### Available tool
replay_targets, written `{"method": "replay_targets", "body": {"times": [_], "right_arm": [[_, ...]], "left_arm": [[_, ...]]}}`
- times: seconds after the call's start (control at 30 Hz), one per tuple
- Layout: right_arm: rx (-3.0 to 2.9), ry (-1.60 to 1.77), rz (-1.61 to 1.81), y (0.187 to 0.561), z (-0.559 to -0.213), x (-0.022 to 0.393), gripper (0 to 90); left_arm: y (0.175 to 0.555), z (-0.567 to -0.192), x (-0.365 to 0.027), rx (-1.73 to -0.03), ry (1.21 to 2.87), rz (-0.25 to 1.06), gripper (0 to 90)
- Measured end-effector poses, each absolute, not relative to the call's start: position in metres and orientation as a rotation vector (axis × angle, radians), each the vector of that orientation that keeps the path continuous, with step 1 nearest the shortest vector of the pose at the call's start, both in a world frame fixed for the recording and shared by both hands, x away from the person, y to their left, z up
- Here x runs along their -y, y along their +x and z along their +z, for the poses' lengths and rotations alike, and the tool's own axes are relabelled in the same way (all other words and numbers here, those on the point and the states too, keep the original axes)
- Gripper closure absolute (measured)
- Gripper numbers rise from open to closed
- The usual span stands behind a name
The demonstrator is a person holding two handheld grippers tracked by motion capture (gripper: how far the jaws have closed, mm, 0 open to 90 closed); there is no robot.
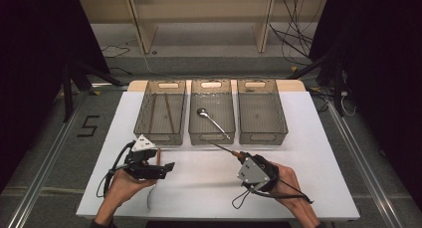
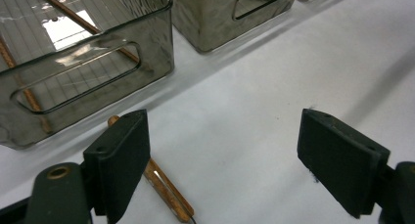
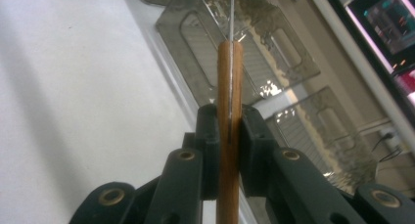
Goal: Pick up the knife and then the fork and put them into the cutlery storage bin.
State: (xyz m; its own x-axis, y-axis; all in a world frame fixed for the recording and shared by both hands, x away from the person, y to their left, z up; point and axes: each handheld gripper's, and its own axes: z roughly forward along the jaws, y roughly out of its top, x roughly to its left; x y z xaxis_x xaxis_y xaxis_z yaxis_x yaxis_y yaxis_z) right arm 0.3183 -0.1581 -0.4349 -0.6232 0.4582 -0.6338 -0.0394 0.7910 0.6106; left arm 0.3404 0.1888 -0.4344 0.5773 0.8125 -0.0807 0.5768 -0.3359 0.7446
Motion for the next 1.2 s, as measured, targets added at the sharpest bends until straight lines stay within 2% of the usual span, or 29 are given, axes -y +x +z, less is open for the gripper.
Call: {"method": "replay_targets", "body": {"times": [0.4, 0.83, 1.2], "right_arm": [[-2.2, 0.571, 0.935, 0.343, -0.42, 0.181, 81.1], [-2.21, 0.931, 1.136, 0.391, -0.396, 0.203, 81.0], [-2.196, 1.14, 1.153, 0.431, -0.39, 0.213, 81.0]], "left_arm": [[0.334, -0.447, -0.19, -1.139, 1.988, 0.409, 18.5], [0.326, -0.449, -0.192, -1.154, 1.965, 0.439, 17.4], [0.321, -0.451, -0.19, -1.143, 1.95, 0.444, 16.7]]}}
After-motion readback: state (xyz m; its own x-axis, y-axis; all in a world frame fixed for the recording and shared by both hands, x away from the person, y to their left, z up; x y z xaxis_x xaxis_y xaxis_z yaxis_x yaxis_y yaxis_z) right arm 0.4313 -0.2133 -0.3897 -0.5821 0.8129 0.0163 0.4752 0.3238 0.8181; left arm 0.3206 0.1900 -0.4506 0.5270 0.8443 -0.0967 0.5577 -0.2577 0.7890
